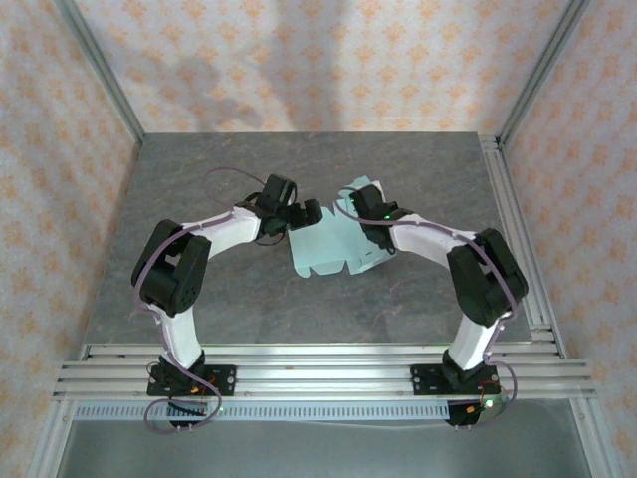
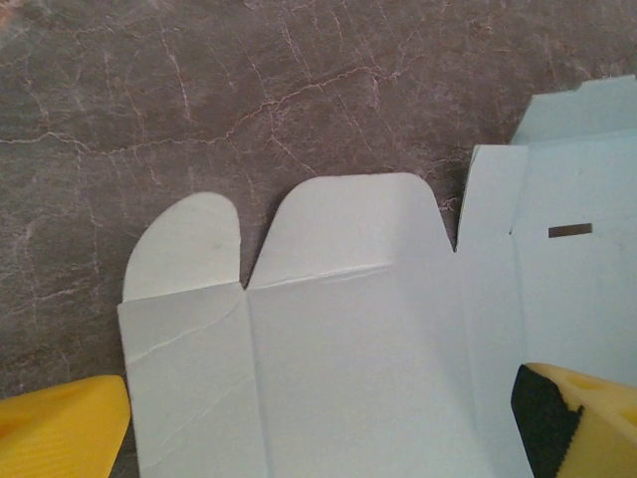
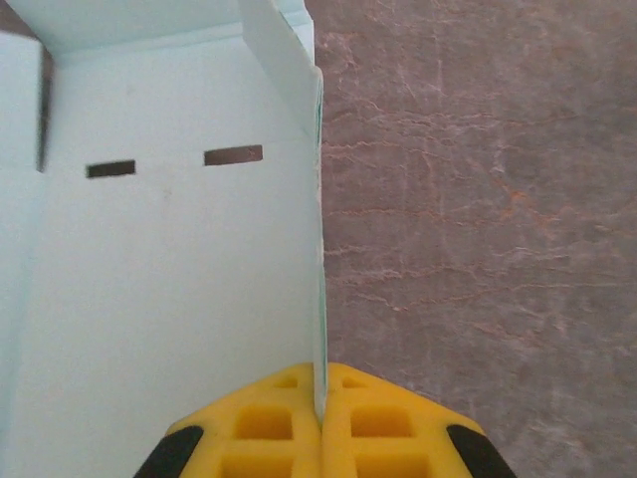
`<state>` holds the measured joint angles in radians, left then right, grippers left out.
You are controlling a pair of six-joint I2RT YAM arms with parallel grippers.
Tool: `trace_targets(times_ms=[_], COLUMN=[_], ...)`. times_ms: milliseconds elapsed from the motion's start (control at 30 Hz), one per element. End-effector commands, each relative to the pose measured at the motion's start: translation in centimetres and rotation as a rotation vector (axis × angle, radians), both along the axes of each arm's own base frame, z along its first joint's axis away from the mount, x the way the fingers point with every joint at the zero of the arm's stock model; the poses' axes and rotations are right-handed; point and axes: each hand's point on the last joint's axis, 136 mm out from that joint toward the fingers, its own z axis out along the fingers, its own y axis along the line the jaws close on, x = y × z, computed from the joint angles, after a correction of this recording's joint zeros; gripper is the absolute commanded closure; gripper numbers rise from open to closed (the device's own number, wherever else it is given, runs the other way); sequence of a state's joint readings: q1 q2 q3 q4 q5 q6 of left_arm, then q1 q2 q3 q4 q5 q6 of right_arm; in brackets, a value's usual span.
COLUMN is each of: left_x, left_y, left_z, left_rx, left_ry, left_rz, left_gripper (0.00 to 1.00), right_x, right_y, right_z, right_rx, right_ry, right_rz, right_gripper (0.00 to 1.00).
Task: Fold the paper box
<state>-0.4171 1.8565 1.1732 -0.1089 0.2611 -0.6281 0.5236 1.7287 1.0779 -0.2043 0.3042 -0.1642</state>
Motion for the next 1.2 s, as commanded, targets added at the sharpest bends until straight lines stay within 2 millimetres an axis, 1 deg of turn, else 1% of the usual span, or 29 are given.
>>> trace_targets(times_ms=[0,67,233,300,333,367,400,433,467,600,700,767,833,900,967,1100,1167], left_x=[0.0,0.0,0.0,0.0,0.0,0.1,0.0,0.0,-0.1,-0.3,-0.3,-0.2,-0.1,0.0,0.1,0.1,0.1], left_y=[-0.1,-0.2,-0.2,-0.1,-0.1,-0.1,-0.1,0.0,-0.1,0.0,0.0,-0.2,-0.4,-0.5,-0.6,-0.5,-0.4], left_z=[2.2,2.8,4.2,4.3,4.3,4.3,4.3,4.1,4.1,3.9,3.6,3.6,3.6,3.7,3.7,3.6,3.6], left_rx=[0.004,0.001,0.007,0.011,0.011,0.009,0.009,0.009,0.006,0.007,0.009,0.006,0.000,-0.006,-0.010,-0.004,-0.002], left_ry=[-0.051,-0.068,-0.108,-0.111,-0.112,-0.112,-0.111,-0.109,-0.109,-0.104,-0.096,-0.094,-0.095,-0.095,-0.095,-0.090,-0.088], left_rz=[-0.032,-0.044,-0.068,-0.067,-0.067,-0.065,-0.064,-0.060,-0.060,-0.062,-0.065,-0.067,-0.069,-0.070,-0.073,-0.065,-0.065], left_gripper=[0.00,0.00,0.00,0.00,0.00,0.00,0.00,0.00,0.00,0.00,0.00,0.00,0.00,0.00,0.00,0.00,0.00], right_x=[0.1,0.0,-0.3,-0.4,-0.3,-0.3,-0.3,-0.3,-0.3,-0.2,0.2,0.2,0.0,-0.3,-0.7,-1.2,-1.4], right_y=[2.0,2.3,2.9,3.2,3.3,3.2,3.2,3.2,3.0,1.7,-0.3,-1.4,-2.1,-2.2,-1.8,-0.9,-0.8], right_z=[0.9,0.8,1.4,1.3,1.3,1.1,1.0,0.9,0.9,1.5,1.7,1.3,0.3,-0.8,-1.8,-3.4,-4.0], right_rx=[0.241,0.288,0.329,0.358,0.375,0.392,0.411,0.442,0.469,0.585,0.662,0.696,0.715,0.720,0.728,0.753,0.751], right_ry=[-0.013,-0.009,-0.028,-0.017,-0.016,-0.009,-0.001,0.011,0.015,0.021,0.027,0.054,0.114,0.178,0.237,0.303,0.331], right_rz=[0.075,0.093,0.134,0.133,0.119,0.100,0.092,0.078,0.065,-0.002,-0.095,-0.137,-0.169,-0.184,-0.179,-0.164,-0.161], right_gripper=[1.00,1.00,0.99,0.88,0.78,0.62,0.54,0.49,0.46,0.44,0.43,0.43,0.43,0.44,0.46,0.46,0.49])
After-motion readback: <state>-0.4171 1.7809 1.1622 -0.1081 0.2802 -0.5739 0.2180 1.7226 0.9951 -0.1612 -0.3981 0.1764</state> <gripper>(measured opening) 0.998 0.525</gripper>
